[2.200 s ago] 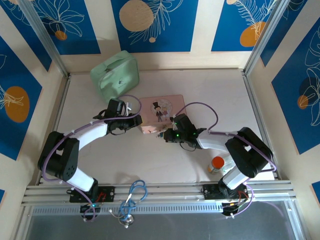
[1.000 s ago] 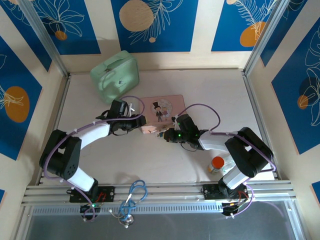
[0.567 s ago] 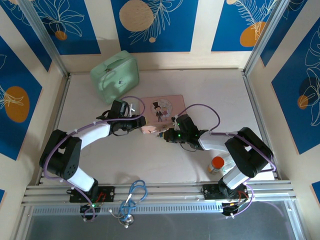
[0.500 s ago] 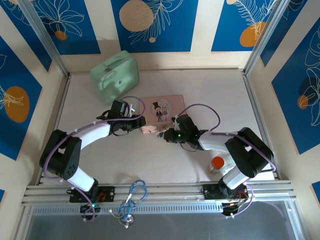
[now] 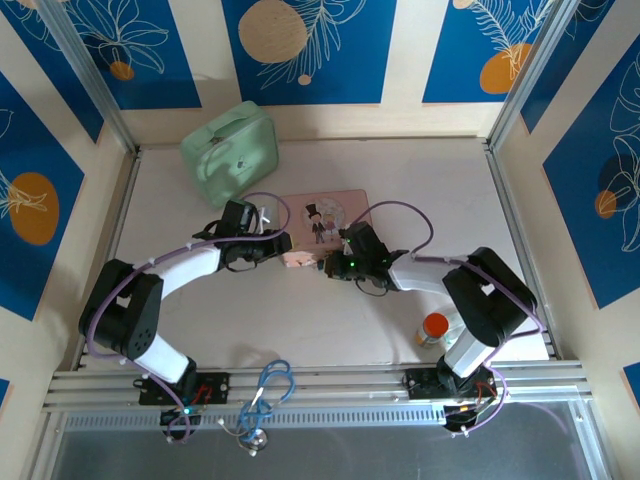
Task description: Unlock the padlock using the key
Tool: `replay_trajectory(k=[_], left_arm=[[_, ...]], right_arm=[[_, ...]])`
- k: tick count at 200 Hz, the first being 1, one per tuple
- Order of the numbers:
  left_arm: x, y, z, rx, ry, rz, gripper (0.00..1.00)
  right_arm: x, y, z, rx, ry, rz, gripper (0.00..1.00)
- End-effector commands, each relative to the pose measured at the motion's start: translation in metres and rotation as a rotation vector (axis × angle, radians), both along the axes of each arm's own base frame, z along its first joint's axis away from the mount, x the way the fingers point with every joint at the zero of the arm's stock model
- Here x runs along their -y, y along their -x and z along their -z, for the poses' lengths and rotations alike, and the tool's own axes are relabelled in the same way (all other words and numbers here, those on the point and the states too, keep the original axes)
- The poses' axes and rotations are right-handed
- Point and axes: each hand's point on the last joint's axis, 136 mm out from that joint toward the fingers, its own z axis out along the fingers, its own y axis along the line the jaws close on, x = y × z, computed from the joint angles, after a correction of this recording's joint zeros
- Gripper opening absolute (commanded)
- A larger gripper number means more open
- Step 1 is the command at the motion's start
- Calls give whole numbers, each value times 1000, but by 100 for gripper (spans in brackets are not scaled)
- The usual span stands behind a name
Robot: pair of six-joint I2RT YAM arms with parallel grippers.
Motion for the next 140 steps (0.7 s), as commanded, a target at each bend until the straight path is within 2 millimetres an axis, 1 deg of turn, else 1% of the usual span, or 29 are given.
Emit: replay_trajectory(k=[1,6,15,32,55,100,128,140], left_arm=[[-7,3,16,-22,-71,7,43],[-7,2,15,-21,-71,7,43],[-7,2,15,-22,-71,8,43],[-6,1,13,-18,-67,8,42],[-6,1,12,-16,-67,9,42],[-7,0,11,-15,-69,13,42],[-8,-1,10,-12,-70,12,42],[-8,-1,10,-14,-69,12,42]], right_arm=[[15,16,33,-113,107,15,1],[15,16,34,-110,111,19,3],[17,14,33,-101,117,29,11],[18,13,32,-86,116,33,22],[19,11,29,-66,109,41,33],[16,6,30,-48,93,34,44],[12,6,32,-50,96,17,45],[11,6,33,-48,102,14,43]])
